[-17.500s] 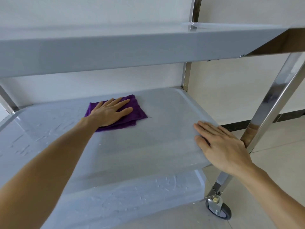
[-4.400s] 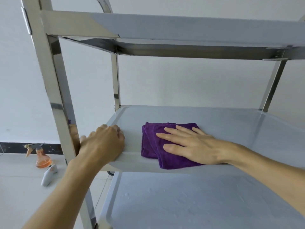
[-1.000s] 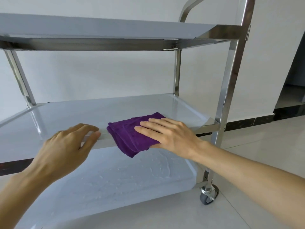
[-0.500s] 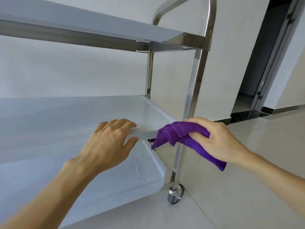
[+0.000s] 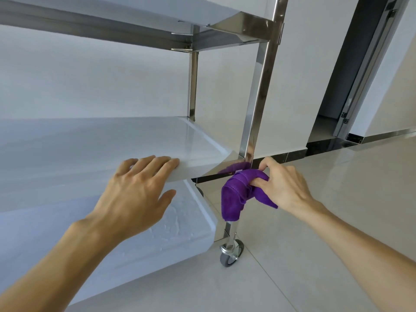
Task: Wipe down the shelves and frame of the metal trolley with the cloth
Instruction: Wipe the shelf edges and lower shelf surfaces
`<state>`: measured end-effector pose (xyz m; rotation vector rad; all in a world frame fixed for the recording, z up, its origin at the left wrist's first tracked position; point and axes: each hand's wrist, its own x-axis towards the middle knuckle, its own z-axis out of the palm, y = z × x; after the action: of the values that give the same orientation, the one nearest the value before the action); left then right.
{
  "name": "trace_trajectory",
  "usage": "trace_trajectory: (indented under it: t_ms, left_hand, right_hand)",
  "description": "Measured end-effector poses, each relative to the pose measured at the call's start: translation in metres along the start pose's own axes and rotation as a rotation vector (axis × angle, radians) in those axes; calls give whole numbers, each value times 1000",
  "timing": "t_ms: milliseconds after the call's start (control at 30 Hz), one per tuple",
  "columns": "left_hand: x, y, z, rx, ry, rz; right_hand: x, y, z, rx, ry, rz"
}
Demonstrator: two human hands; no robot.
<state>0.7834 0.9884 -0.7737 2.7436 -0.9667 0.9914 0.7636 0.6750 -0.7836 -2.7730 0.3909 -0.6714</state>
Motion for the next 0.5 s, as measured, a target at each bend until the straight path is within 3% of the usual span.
trace_trajectory:
  t_ms: [133,267,333,400,500]
  left_hand:
    - [0,1,4,8,37,13]
    - [0,1,8,19,69,16]
    - [-1,1,11,26,83,17]
    - [-1,0,12,29,97,18]
    - [-1,1,14,23,109,16]
  right_hand:
    - [-5,5,10,159,-92,-5]
    - [-9,-8,21,886,-266,159]
    - [-7,-12,28,1161,-324,140]
    - [-6,-14,37,1149,-313,68]
    - [-1,-22,51,1080,-124,206]
